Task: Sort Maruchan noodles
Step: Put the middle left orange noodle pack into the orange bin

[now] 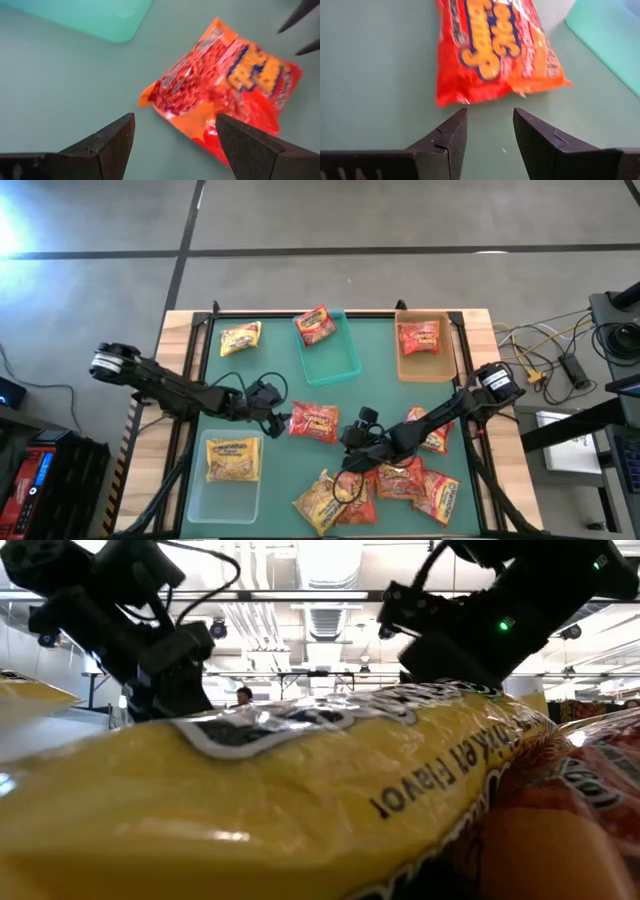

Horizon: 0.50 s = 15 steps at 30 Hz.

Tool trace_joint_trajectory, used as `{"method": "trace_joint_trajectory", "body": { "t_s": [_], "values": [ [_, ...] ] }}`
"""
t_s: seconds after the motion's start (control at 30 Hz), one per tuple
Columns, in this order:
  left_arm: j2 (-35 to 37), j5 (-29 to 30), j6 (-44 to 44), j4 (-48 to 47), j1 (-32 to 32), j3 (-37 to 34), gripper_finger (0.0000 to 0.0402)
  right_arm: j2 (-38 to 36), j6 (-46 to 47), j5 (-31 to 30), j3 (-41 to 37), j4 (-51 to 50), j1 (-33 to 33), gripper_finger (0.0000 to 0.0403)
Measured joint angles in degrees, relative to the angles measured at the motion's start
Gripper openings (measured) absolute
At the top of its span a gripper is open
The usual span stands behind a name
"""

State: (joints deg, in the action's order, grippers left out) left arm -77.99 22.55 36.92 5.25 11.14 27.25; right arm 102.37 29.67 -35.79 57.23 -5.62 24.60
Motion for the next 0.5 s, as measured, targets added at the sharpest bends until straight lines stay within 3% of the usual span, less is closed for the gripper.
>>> {"method": "trace_joint_trajectory", "body": {
  "t_s": [0.33,0.5],
  "values": [
    [-12.2,-0.1,-1.4,2.6,0.0,5.5,0.0262,0.0,0.8,-0.2,0.0,11.3,-1.1,0.0151],
    [-16.7,-1.0,-3.5,2.8,0.0,8.6,0.0262,0.0,3.3,1.5,0.6,10.8,-1.4,0.0151]
  ]
}}
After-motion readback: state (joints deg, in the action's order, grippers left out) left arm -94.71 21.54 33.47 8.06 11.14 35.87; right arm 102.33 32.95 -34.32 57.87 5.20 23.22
